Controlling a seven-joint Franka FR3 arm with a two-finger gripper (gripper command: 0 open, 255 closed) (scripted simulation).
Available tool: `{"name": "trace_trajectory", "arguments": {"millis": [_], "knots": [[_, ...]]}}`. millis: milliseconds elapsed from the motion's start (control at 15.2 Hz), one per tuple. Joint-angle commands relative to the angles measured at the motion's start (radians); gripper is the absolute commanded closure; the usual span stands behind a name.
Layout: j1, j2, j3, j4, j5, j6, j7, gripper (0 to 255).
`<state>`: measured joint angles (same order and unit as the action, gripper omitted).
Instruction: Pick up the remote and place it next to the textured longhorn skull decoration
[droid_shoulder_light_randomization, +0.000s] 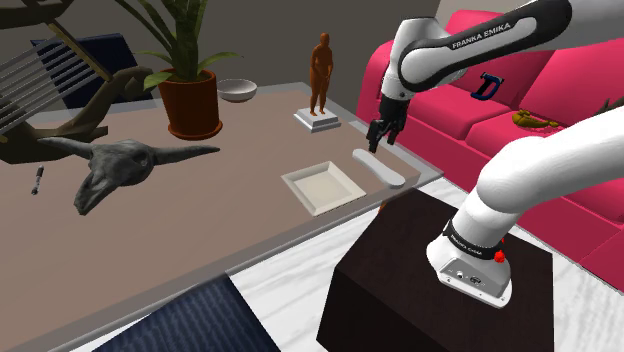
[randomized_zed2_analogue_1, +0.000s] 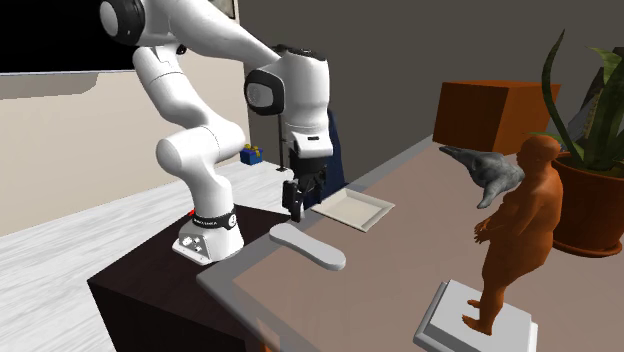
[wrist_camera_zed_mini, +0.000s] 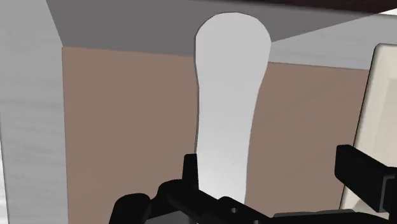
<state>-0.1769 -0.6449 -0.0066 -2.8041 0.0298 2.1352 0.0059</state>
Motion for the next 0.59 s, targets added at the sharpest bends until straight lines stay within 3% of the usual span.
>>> {"name": "trace_trajectory", "arguments": {"millis": [0,528], "knots": [[-0.02,0.043,-0.005,-0.04,-0.01,0.094,0.011,0],[-0.032,0.16,-0.01,-0.097,-0.015,0.273,0.015,0]]}}
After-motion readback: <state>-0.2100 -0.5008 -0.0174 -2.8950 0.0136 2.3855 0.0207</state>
